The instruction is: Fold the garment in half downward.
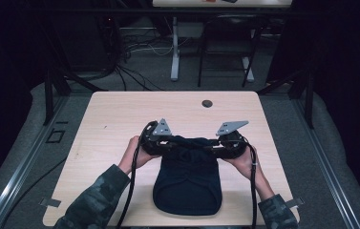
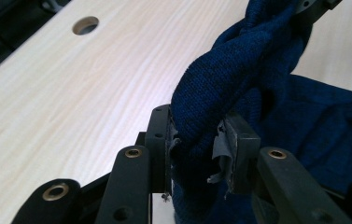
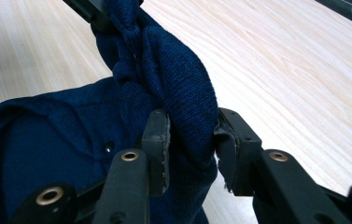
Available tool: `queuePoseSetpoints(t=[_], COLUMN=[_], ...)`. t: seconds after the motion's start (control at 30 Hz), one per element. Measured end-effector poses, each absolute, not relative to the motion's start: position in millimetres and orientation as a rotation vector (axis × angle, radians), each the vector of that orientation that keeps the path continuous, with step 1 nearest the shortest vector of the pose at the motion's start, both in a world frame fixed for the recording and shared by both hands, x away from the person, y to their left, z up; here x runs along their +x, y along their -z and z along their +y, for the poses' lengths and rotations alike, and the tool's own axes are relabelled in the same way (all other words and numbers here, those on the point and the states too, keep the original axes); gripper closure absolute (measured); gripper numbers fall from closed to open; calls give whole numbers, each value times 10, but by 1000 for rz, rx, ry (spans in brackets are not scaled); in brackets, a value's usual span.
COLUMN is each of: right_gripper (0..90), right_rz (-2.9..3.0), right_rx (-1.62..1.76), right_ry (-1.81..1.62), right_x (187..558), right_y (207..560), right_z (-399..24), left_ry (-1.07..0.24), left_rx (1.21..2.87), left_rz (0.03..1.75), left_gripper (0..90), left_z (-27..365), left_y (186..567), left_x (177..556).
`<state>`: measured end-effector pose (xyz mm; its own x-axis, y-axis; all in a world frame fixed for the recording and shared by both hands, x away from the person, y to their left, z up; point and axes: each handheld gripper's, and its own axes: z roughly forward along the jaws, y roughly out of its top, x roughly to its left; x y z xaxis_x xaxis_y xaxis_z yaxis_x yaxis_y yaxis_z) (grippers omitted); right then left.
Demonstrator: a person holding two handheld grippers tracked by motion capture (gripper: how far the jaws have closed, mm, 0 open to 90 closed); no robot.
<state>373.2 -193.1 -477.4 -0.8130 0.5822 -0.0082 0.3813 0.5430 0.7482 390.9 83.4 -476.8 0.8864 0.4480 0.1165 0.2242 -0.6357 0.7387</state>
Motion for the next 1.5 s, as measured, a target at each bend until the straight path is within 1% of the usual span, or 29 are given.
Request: queuePoseSetpoints(t=[0.17,0.5,0.77,0.97,1.5], right_gripper=[659,651,647,646,648], right_rz=[2538,2551,2571,2592,2681], right_rx=[787,736,729,722,727], right_ry=[-1124,-1109,-1119,-1107,-1059], right_x=[3679,3532,3423,3342,3159], right_y=[4782,4817,4922,4974,5181], right_z=[-1927,-1919,-1913,-1913,-1910], left_ry=[-321,-280,-216,-208,-118], left_rx=[2270,2277,2274,2284,2299], left_rz=[482,450,461,444,441], left_gripper=[682,677,677,675,674], left_z=[864,914,951,942,947], left_y=[4777,4833,4933,4967,5192], left_x=[3877,3747,3651,3578,3369])
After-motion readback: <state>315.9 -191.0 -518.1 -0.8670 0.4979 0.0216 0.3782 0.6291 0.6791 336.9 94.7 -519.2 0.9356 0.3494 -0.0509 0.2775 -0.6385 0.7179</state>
